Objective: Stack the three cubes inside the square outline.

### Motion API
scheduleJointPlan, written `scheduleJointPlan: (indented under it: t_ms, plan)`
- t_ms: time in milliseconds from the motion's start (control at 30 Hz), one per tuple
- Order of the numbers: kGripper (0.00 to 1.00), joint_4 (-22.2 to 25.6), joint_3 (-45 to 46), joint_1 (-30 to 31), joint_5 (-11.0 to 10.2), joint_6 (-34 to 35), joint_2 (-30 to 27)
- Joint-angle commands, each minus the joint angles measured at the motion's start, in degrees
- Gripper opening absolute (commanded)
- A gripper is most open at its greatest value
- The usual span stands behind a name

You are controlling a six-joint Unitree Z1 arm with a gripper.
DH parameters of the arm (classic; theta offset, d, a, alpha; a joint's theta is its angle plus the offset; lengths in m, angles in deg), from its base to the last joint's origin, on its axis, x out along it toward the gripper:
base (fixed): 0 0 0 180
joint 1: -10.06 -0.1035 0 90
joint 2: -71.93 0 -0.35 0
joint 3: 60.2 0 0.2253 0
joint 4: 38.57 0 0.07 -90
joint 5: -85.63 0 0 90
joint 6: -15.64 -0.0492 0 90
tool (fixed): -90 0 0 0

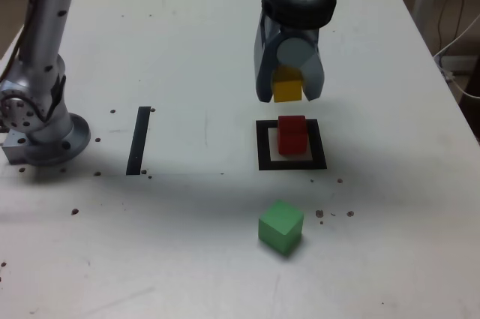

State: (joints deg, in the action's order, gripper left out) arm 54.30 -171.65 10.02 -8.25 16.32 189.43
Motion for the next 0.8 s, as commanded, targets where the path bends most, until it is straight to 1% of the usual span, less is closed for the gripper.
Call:
scheduleJointPlan:
  t_ms: [0,333,767]
  plan:
    - [0.28,1.0,-1.5,0.8,0.7,0.2,0.7]
    - [0.28,3.0,-4.1,2.3,2.9,0.4,2.7]
    - [0.28,3.2,-4.2,2.4,4.4,-0.1,5.3]
